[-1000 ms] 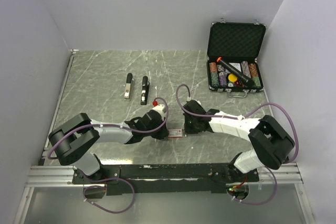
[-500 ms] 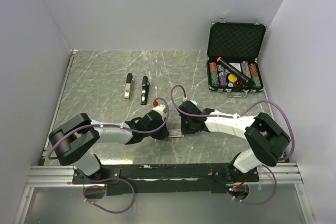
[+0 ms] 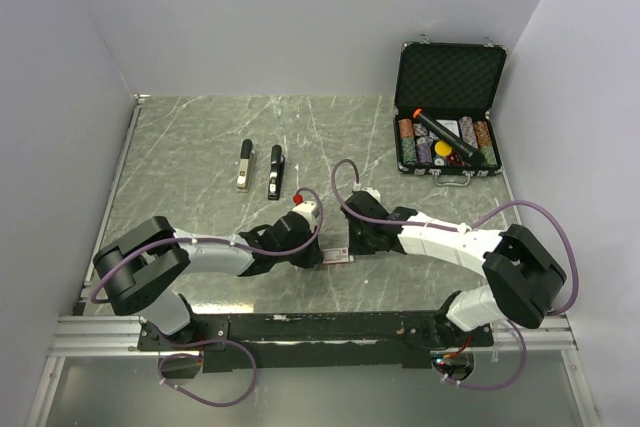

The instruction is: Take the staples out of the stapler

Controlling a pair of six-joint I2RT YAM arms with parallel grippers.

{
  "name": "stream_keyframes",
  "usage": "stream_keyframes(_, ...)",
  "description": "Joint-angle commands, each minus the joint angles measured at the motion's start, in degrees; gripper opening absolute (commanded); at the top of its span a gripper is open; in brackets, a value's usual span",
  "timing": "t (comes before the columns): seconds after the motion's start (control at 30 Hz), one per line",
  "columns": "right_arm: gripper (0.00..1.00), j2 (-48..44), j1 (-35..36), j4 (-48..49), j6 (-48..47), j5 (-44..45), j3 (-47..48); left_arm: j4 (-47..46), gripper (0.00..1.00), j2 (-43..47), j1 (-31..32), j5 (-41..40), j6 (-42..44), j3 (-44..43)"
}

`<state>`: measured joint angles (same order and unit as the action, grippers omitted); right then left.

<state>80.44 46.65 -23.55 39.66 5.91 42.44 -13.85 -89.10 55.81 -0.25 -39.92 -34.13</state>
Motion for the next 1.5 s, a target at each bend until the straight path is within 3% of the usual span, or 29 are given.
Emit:
stream_keyframes(0.0,0.24,-2.4,0.5,-1.4,1.0,2.1,1.5,0.9,0.01,-0.4,0.6,0.4,-0.4,-0.3)
stream_keyframes(0.27,0.23,-3.0,0.0,-1.4,1.2,3.3,0.3,1.1,0.01,-0.5,0.9,0.4,-0.3,-0.7)
stream_keyframes(0.47,0.0,-2.2,-2.1,0.9,0.2,2.1,-1.4,1.3,0.01,-0.6,1.1,0.4,-0.3,-0.8)
stream_keyframes(1.47,0.0,3.0,-1.9,7.1,0.5,-5.1,-2.8,1.7,0.01,-2.4,1.4,-1.2,-0.1,-2.2)
